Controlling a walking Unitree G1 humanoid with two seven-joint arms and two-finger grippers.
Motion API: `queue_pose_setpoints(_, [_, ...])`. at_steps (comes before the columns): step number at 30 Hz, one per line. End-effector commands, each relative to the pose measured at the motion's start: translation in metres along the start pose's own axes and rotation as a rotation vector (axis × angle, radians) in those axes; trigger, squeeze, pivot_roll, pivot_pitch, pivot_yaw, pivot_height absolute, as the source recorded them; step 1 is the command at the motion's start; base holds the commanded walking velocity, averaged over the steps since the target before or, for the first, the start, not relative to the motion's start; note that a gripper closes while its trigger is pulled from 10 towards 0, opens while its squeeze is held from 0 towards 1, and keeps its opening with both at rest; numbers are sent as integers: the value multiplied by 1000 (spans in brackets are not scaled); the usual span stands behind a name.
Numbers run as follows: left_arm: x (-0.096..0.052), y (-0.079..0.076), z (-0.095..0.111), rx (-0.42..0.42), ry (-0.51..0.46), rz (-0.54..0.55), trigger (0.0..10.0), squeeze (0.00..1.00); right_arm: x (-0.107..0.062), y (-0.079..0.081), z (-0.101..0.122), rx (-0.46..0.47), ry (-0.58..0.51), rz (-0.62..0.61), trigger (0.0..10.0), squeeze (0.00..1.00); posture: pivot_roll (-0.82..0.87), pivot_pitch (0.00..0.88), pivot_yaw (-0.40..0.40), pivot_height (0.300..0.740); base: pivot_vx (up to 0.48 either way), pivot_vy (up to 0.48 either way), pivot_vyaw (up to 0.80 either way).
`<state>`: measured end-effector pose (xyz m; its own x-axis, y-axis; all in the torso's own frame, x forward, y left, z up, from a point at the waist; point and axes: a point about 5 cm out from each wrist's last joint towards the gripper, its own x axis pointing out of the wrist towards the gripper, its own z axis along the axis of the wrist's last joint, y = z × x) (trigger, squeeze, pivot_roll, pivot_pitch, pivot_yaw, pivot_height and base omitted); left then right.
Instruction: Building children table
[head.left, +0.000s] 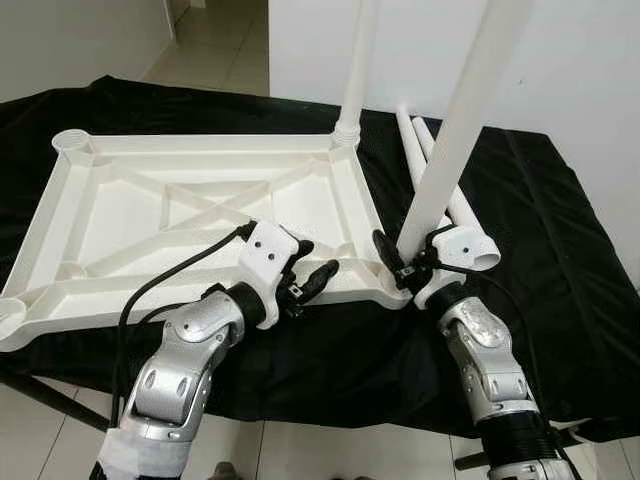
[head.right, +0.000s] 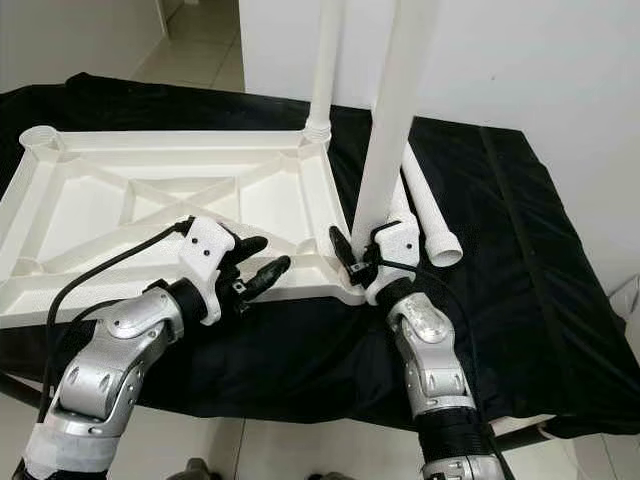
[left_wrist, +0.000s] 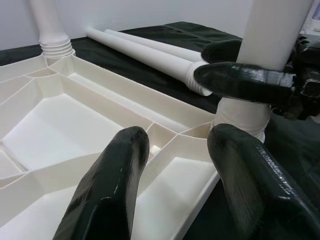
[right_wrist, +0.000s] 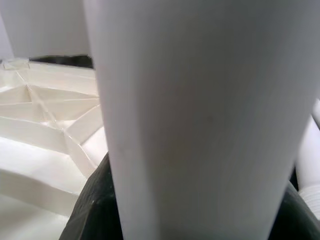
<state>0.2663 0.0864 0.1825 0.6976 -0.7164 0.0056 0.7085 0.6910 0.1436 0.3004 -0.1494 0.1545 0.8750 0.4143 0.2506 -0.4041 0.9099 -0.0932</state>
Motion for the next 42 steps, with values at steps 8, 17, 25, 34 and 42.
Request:
queue_pose_setpoints(8, [0,1,-1,-11,7,39,10000,0,-18,2,-16,71,-21,-51,10000,0,147,65,-40,740,0,0,0])
queue_pose_setpoints(17, [0,0,-1,-11,6,39,10000,0,-27,3,-28,103,13,-120,10000,0,146,65,-37,740,0,0,0])
queue_pose_setpoints(25, [0,0,0,-10,6,38,10000,0,-27,-3,-37,143,60,-153,10000,0,144,65,-37,740,0,0,0])
queue_pose_setpoints(34, [0,0,0,-10,5,42,10000,0,-28,-5,-51,230,145,-198,10000,0,150,69,-43,740,0,0,0])
queue_pose_setpoints(42, [-2,1,0,-8,6,49,10000,0,-34,-8,-68,280,229,-265,10000,0,152,70,-43,740,0,0,0])
